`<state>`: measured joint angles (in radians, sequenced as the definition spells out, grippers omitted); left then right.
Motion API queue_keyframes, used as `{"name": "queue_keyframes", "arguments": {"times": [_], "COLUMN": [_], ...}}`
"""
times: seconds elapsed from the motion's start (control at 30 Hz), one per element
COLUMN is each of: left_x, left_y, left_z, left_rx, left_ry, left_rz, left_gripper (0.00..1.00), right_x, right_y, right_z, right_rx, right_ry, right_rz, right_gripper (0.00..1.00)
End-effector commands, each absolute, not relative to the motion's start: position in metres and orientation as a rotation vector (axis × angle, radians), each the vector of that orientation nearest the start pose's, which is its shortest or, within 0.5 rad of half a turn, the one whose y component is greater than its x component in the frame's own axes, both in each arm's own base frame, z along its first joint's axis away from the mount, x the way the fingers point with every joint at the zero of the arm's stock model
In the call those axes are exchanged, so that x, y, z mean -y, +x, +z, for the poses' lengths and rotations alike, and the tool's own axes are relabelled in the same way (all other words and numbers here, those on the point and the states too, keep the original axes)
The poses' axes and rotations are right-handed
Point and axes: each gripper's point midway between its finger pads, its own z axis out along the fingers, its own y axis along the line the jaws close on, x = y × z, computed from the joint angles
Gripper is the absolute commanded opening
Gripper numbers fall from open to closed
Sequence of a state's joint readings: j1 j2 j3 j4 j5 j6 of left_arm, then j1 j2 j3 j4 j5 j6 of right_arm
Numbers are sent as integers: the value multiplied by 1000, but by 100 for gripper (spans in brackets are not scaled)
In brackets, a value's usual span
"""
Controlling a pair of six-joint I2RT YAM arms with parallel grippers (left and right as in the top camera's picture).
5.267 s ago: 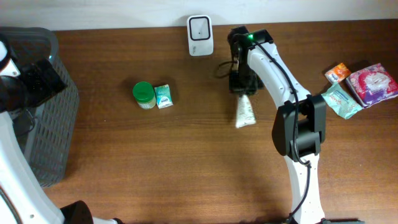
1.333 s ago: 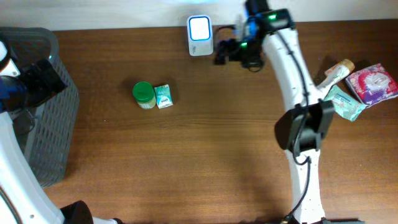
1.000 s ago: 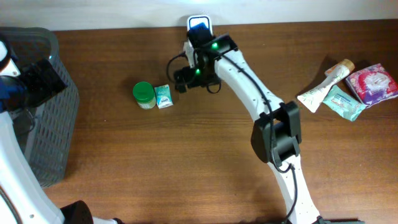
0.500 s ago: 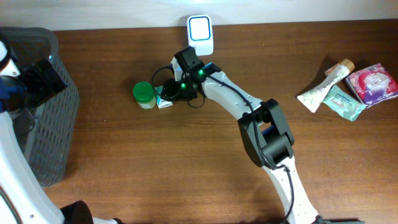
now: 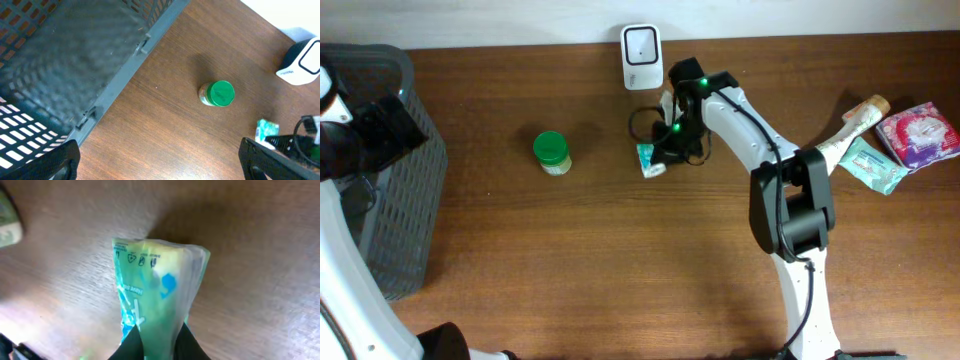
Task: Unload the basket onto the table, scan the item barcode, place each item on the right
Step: 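Reach the right gripper to the small teal packet and grasp it, then hold the small teal packet up to the scanner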
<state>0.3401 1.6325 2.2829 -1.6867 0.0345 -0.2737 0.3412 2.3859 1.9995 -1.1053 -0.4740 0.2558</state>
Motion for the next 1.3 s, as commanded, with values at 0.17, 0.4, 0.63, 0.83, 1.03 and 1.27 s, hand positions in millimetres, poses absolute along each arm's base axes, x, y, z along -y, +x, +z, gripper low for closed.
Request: {"name": "queue_keyframes", "arguments": {"times": [0.17, 0.4, 0.63, 0.83, 1.03, 1.27], "left_x": [-101, -101, -101, -101, -101, -101], "left_y": [301, 301, 301, 301, 301, 301], "left_z": [365, 365, 365, 365, 365, 365], "left_rx": [-2475, -2475, -2475, -2475, -2475, -2475], "left_ry": [-782, -782, -782, -782, -782, -782], "left_rz": [-27, -27, -27, -27, -27, -27], "left_gripper": [99, 99, 99, 99, 99, 99], "right_x": [-227, -236, -255, -243, -210, -200], "right_y": [436, 433, 445, 445, 466, 467], "right_z": [31, 12, 94, 178, 202, 223], "right_rx": [-3057, -3078, -2864, -2386, -2198, -2068], "right_ry": [-258, -290, -370, -478, -429, -416], "right_rz": [554, 549, 1129, 1837, 1931, 2051], "right_gripper": [49, 17, 4, 4, 4, 4]}}
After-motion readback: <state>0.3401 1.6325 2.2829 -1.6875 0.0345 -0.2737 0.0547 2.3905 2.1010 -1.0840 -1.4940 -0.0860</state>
